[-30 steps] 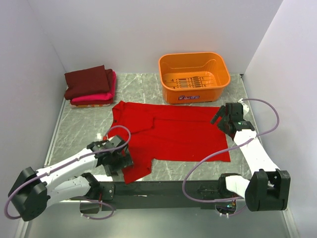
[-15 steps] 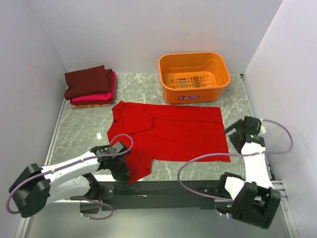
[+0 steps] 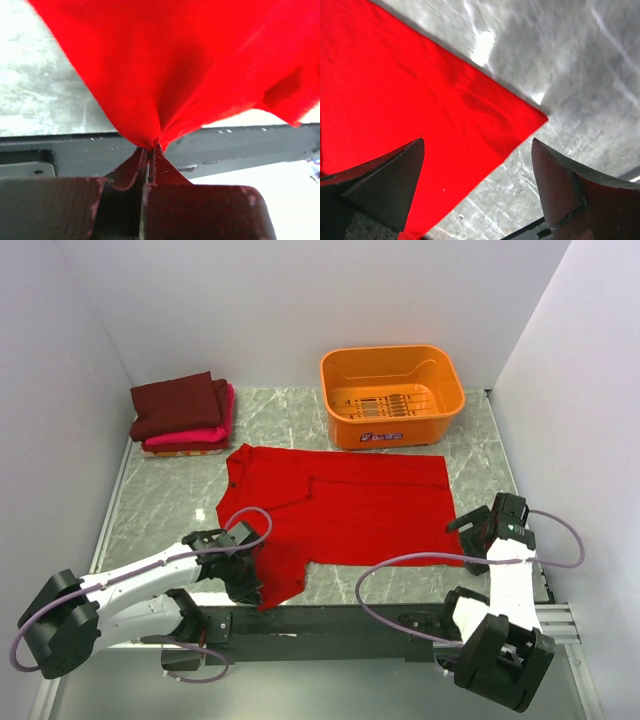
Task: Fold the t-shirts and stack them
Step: Fold the tshirt
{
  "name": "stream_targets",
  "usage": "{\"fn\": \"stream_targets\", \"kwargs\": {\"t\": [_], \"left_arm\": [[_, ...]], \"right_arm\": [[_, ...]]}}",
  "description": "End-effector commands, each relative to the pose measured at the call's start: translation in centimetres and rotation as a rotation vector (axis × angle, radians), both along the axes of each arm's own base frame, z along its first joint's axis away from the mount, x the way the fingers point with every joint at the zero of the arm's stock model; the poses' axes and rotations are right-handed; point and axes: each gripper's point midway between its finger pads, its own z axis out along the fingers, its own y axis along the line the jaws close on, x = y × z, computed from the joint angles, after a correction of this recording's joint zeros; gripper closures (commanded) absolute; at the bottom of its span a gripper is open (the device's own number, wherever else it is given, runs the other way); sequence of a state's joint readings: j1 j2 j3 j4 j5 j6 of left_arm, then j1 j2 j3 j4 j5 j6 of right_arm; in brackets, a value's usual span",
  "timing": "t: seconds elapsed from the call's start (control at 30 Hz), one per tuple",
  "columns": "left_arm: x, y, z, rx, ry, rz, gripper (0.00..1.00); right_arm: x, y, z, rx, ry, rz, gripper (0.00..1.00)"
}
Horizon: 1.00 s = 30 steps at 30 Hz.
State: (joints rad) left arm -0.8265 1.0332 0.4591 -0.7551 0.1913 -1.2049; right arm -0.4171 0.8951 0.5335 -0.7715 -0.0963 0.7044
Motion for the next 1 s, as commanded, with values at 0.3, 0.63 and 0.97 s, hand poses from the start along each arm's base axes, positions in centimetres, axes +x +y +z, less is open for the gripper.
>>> {"fn": "stream_targets", "kwargs": {"t": [0.3, 0.63, 0.97], "left_arm": [[2.3, -3.3, 4.3, -0.152, -0.132, -0.104, 0.99], [5.0, -3.8, 7.3, -0.179, -0.253, -0.115, 0.99], [8.5, -4.6, 9.7, -0.281, -0.355, -0.104, 0.99]], "right_arm": [[-2.1, 1.9, -4.4, 0.108, 0.085, -0.049, 0.12], [-0.3, 1.5, -3.4, 0.093, 0.004, -0.026, 0.78], [0.7, 1.7, -2.5, 0.100, -0.014, 0.038, 1.00]]}}
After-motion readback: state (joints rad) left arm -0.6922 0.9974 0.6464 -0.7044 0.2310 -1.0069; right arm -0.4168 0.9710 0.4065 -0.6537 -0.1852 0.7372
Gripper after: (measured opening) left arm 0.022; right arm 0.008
